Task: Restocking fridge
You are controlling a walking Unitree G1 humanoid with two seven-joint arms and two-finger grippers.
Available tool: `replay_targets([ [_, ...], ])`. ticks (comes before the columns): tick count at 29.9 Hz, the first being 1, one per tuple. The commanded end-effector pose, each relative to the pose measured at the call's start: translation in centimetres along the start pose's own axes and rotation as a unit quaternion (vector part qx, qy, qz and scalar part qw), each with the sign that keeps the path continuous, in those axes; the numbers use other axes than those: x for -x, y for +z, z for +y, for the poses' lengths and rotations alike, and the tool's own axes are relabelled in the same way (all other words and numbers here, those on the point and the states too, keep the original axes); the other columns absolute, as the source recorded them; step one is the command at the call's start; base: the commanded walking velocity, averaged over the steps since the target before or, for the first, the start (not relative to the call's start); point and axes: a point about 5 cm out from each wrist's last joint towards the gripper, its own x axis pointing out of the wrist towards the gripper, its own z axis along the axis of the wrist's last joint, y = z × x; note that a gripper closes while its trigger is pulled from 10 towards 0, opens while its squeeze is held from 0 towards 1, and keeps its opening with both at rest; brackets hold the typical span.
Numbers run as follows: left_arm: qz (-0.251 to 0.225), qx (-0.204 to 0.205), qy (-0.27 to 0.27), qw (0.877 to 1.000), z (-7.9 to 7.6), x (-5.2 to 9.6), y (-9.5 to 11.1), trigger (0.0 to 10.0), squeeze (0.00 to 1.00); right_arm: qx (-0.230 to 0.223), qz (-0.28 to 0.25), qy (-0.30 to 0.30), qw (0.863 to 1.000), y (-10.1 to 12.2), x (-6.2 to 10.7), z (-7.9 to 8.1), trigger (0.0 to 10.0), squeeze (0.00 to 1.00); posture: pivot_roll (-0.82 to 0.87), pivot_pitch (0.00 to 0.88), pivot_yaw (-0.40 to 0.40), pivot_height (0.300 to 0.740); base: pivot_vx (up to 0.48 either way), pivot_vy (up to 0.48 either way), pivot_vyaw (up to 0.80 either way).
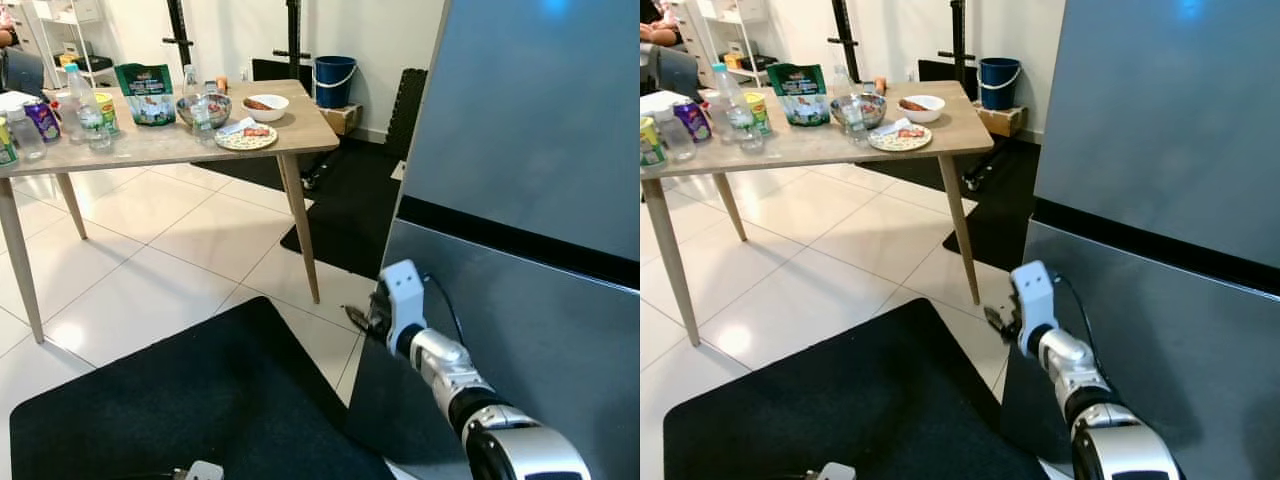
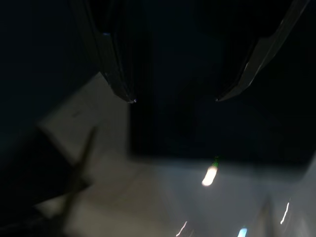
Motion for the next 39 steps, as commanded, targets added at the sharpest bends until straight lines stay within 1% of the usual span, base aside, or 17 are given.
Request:
replay_targets([
  [1,0.027,-0.009,-0.012,1.000,-0.9,-0.1,-1.3,10.0,0.00,0.044,0.074,0.030,0.996,-3.1,0.6,1.4,10.0,0.00,-0.05,0.030,-0.027,0.740,0.000,0.000,0.00],
  [2,0.027,-0.011,-0.013,0.999,-1.0,-0.1,-1.3,10.0,0.00,0.066,0.110,0.033,0.991,-4.6,1.1,1.9,10.0,0.00,-0.05,0.028,-0.028,0.740,0.000,0.000,0.00],
  [3,0.027,-0.011,-0.013,0.999,-1.0,-0.1,-1.3,10.0,0.00,0.066,0.110,0.033,0.991,-4.6,1.1,1.9,10.0,0.00,-0.05,0.028,-0.028,0.740,0.000,0.000,0.00],
  [4,0.026,-0.011,-0.013,1.000,-1.1,-0.1,-1.3,10.0,0.00,0.062,0.148,0.028,0.987,-6.4,1.8,2.4,10.0,0.00,-0.04,0.025,-0.031,0.740,0.000,0.000,0.00],
  [5,0.026,-0.011,-0.013,1.000,-1.2,-0.2,-1.2,10.0,0.00,0.057,0.170,0.025,0.983,-7.5,2.3,2.6,10.0,0.00,-0.04,0.024,-0.032,0.740,0.000,0.000,0.00],
  [7,0.023,-0.013,-0.012,1.000,-1.3,-0.2,-1.0,10.0,0.00,0.045,0.237,-0.003,0.970,-10.7,4.2,3.0,10.0,0.00,-0.04,0.018,-0.036,0.740,0.000,0.000,0.00],
  [8,0.022,-0.012,-0.011,1.000,-1.3,-0.3,-0.9,10.0,0.00,0.016,0.275,-0.034,0.961,-12.6,5.6,3.1,10.0,0.00,-0.04,0.011,-0.035,0.740,0.000,0.000,0.66],
  [9,0.022,-0.012,-0.011,1.000,-1.3,-0.3,-0.9,10.0,0.00,0.016,0.275,-0.034,0.961,-12.6,5.6,3.1,10.0,0.00,-0.04,0.011,-0.035,0.740,0.000,0.000,0.66],
  [10,0.021,-0.015,-0.010,1.000,-1.3,-0.3,-0.8,10.0,0.00,-0.016,0.310,-0.060,0.949,-14.4,7.2,3.4,10.0,0.00,-0.03,0.004,-0.035,0.740,0.000,0.000,0.80],
  [11,0.021,-0.015,-0.010,1.000,-1.3,-0.3,-0.8,10.0,0.00,-0.016,0.310,-0.060,0.949,-14.4,7.2,3.4,10.0,0.00,-0.03,0.004,-0.035,0.740,0.000,0.000,0.80],
  [13,0.019,-0.019,-0.008,1.000,-1.3,-0.3,-0.7,10.0,0.00,-0.057,0.344,-0.090,0.933,-16.4,9.1,3.8,10.0,0.00,-0.03,0.000,-0.033,0.740,0.000,0.000,0.80],
  [14,0.017,-0.020,-0.005,1.000,-1.2,-0.3,-0.6,10.0,0.00,-0.072,0.353,-0.100,0.927,-17.1,9.9,4.0,10.0,0.00,-0.03,0.000,-0.031,0.740,0.000,0.000,0.80],
  [16,0.015,-0.026,0.003,1.000,-1.0,-0.3,-0.4,10.0,0.00,-0.088,0.368,-0.109,0.919,-18.1,10.9,4.4,10.0,0.00,-0.03,0.000,-0.027,0.740,0.000,0.000,0.80],
  [22,0.012,-0.034,0.017,0.999,-0.6,-0.3,-0.1,10.0,0.00,-0.105,0.396,-0.112,0.905,-19.4,12.2,5.3,10.0,0.00,-0.03,0.000,-0.024,0.740,0.000,0.000,0.80],
  [30,0.005,-0.022,0.021,1.000,-0.6,-0.3,0.1,10.0,0.00,-0.110,0.399,-0.117,0.903,-19.4,12.2,5.4,10.0,0.00,-0.03,0.000,-0.025,0.740,0.000,0.000,0.80],
  [36,0.022,-0.038,0.021,0.999,-0.9,-0.4,-0.3,10.0,0.00,-0.108,0.402,-0.119,0.902,-19.4,12.2,5.3,10.0,0.00,-0.03,0.000,-0.033,0.740,0.000,0.000,0.80],
  [39,0.021,-0.030,0.025,0.999,-0.9,-0.4,-0.2,10.0,0.00,-0.107,0.403,-0.119,0.901,-19.3,12.2,5.2,10.0,0.00,-0.04,0.000,-0.035,0.740,0.000,0.000,0.80],
])
